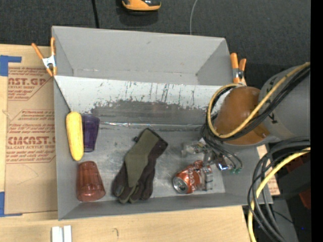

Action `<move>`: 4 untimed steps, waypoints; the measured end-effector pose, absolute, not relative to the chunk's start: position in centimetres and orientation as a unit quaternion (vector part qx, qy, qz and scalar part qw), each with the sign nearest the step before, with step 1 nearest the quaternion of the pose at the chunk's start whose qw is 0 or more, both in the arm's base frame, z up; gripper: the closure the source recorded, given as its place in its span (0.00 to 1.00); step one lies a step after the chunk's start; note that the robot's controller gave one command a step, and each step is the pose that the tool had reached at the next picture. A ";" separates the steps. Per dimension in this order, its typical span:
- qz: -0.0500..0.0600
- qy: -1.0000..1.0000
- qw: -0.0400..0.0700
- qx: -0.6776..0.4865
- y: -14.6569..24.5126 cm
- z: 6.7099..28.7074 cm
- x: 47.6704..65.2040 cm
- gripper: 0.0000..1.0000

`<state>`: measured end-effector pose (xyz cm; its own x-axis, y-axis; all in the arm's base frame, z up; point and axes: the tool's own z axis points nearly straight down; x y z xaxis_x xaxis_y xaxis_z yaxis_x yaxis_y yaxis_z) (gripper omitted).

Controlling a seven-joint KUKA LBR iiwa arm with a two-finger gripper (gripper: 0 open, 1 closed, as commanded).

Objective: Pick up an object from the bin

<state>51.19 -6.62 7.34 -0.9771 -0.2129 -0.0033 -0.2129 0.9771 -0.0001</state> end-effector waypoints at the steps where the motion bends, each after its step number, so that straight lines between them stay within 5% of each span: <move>1: -0.001 0.995 -0.001 -0.104 -6.5 5.2 51.0 1.00; 4: 0.000 0.995 -0.002 -0.104 -6.5 6.6 50.9 1.00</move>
Offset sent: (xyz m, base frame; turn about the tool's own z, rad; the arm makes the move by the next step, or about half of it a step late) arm 0.0000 0.0000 0.0000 0.0000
